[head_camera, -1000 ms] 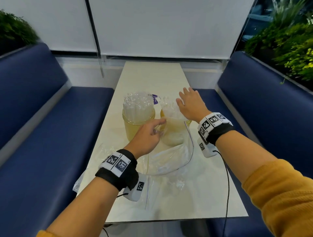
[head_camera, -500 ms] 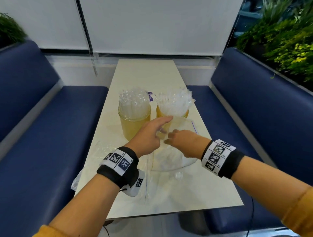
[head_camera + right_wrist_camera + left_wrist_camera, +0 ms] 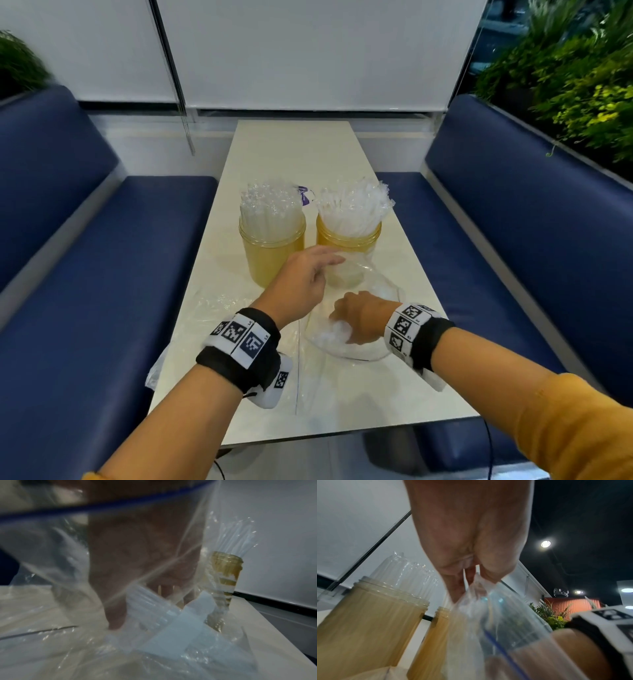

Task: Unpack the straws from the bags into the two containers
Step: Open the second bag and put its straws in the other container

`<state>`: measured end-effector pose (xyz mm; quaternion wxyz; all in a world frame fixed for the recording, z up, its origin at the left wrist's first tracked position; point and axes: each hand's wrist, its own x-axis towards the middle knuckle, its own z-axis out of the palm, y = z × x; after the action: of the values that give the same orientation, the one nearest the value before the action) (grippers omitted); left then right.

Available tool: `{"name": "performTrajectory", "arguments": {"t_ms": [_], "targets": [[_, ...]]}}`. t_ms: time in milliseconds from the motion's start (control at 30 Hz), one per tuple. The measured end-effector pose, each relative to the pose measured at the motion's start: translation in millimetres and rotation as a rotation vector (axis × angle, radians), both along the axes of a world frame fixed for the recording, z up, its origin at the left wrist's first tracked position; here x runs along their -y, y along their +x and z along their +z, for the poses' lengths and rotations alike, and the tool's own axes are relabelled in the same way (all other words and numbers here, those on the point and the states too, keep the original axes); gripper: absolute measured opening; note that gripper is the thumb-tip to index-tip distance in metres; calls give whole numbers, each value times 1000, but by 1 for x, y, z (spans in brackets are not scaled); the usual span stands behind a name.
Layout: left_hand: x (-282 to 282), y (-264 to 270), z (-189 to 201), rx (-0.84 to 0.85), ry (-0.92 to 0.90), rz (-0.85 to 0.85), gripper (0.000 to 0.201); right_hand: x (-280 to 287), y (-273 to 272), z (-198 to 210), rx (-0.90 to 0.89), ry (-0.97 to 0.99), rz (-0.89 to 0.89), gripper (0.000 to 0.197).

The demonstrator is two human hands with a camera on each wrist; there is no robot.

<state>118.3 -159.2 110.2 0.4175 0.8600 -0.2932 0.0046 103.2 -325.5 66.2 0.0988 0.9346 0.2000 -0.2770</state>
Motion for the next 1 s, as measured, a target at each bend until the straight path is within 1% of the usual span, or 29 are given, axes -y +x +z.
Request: {"name": "performTrajectory", "arguments": {"t_ms": [33,67,100,133,167,200,267,367,433,533,600,667,700,733,800,833,867,1000], "targets": [[-3,-4,1,2,95,20,45,1,0,5,-4,53,-64,57],[-6,-9,2,-7,228,45,56,3,0,10,-4,102,-117,56],[-9,-14,3,-27,373,77,64,4,1,15,-4,151,-141,51],[-10,-20,5,-40,494,103,65,6,2,18,3,178,-147,44],[-10,-23,6,-45,555,121,60,7,3,21,17,194,-146,38],[-10,-25,5,-45,571,130,55,7,5,23,34,193,-147,34],[-10,-25,2,-77,552,153,56,9,5,26,48,194,-160,29],[-12,-25,3,-143,548,220,57,15,5,26,49,237,-201,26],[-14,-24,5,-177,564,258,56,18,2,29,26,306,-274,15],[-16,-17,3,-267,527,268,56,17,2,36,36,385,-285,41],[-14,-15,4,-320,468,271,54,14,0,45,32,471,-305,46],[-11,-13,7,-333,428,271,50,14,-1,50,5,578,-346,47],[-10,-11,8,-332,425,270,49,14,-1,53,-23,633,-364,46],[-10,-10,8,-329,426,272,48,15,-2,55,-43,689,-369,40],[-10,-6,6,-331,427,283,45,14,-4,61,-71,778,-356,15],[-10,-5,4,-333,428,289,43,13,-6,65,-65,825,-342,6],[-10,-3,3,-338,430,291,42,13,-6,68,-64,904,-327,2],[-10,-1,-3,-371,434,288,34,4,-11,104,-95,1226,-294,6]]}}
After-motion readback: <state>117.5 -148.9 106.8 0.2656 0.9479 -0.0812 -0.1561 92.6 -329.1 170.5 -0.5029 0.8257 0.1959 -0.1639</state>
